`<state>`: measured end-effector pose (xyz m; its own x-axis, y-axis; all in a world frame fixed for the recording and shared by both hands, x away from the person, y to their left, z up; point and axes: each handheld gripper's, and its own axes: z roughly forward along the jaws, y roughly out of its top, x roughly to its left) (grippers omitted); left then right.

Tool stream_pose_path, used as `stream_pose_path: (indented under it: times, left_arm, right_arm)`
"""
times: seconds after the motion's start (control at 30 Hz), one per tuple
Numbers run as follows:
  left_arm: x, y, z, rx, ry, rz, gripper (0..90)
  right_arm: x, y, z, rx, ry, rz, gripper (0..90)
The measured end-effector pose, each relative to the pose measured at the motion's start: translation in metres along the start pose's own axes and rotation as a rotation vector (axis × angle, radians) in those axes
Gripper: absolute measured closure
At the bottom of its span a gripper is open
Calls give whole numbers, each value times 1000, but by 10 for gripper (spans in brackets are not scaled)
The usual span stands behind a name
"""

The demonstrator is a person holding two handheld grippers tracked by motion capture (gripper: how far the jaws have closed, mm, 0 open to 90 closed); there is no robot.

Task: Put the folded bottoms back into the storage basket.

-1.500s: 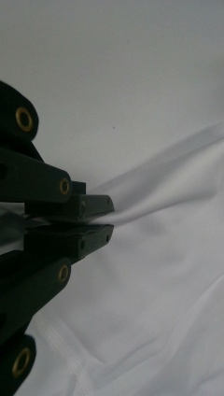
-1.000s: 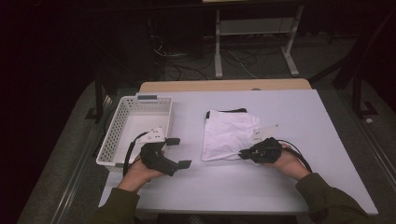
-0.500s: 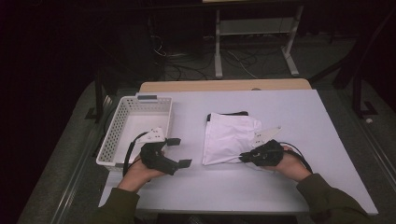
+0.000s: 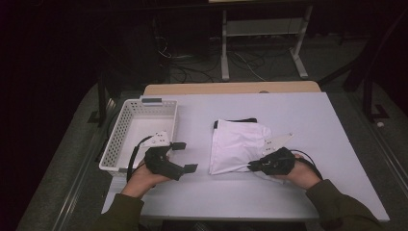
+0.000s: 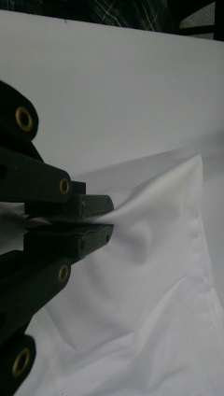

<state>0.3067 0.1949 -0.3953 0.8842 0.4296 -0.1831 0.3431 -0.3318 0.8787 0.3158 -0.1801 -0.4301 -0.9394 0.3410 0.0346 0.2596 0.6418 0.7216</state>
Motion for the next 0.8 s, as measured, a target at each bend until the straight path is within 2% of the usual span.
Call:
stream_pose_path:
  times: [0.23,0.8]
  left_arm:
    - [0,0,0,-3,2,-4,21]
    - [0,0,0,-7,7,-9,0]
  right_arm:
    - [4,-2,-4,-12,8,16,834]
    - [17,-3,-7,-15,33,5,833]
